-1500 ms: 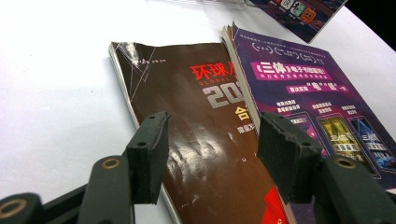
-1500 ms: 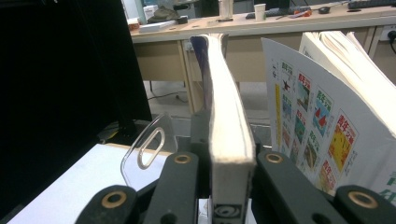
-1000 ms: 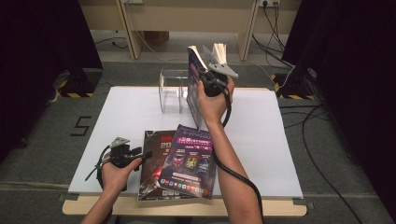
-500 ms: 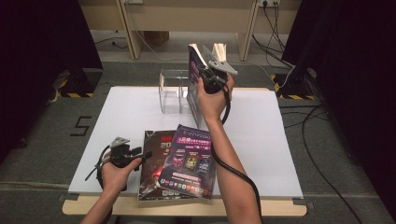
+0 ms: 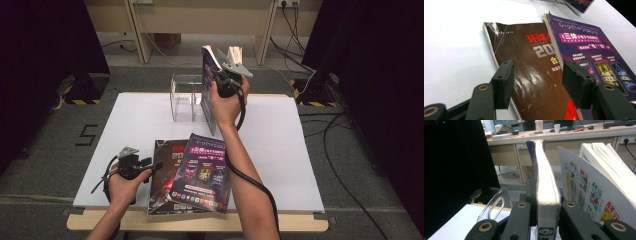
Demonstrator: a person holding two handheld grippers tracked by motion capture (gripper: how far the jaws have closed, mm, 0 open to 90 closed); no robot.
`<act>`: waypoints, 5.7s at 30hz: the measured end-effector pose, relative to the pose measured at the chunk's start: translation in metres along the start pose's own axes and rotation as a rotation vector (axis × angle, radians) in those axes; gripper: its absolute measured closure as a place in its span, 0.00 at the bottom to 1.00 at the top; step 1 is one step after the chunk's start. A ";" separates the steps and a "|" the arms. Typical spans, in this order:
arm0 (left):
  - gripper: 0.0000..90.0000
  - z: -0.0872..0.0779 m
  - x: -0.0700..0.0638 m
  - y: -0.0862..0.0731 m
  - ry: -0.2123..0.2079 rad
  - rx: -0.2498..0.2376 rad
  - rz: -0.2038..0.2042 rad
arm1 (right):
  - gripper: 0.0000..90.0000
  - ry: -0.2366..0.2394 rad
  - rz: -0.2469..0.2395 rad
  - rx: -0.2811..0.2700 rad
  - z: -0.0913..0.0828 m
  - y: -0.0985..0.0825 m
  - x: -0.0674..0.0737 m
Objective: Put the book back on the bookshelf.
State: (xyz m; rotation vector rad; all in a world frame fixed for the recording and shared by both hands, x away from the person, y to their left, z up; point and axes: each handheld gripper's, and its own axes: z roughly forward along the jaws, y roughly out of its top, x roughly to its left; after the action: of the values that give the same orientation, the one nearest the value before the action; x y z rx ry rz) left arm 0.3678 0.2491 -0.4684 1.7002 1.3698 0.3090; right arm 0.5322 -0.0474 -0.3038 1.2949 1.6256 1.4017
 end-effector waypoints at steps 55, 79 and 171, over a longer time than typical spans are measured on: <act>0.48 0.000 0.001 -0.001 -0.007 -0.002 -0.008 | 0.92 -0.039 -0.003 0.004 0.029 0.006 0.000; 0.48 -0.001 0.002 -0.001 -0.005 0.001 -0.009 | 0.92 -0.073 -0.016 0.019 0.040 -0.002 0.004; 0.48 0.000 0.002 -0.001 -0.004 0.004 -0.008 | 0.92 -0.105 0.017 0.079 0.032 0.007 0.006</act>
State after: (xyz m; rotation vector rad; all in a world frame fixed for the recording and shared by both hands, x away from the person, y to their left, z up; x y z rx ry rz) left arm 0.3679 0.2505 -0.4700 1.6972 1.3744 0.2984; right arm 0.5614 -0.0314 -0.3042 1.4066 1.6166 1.2696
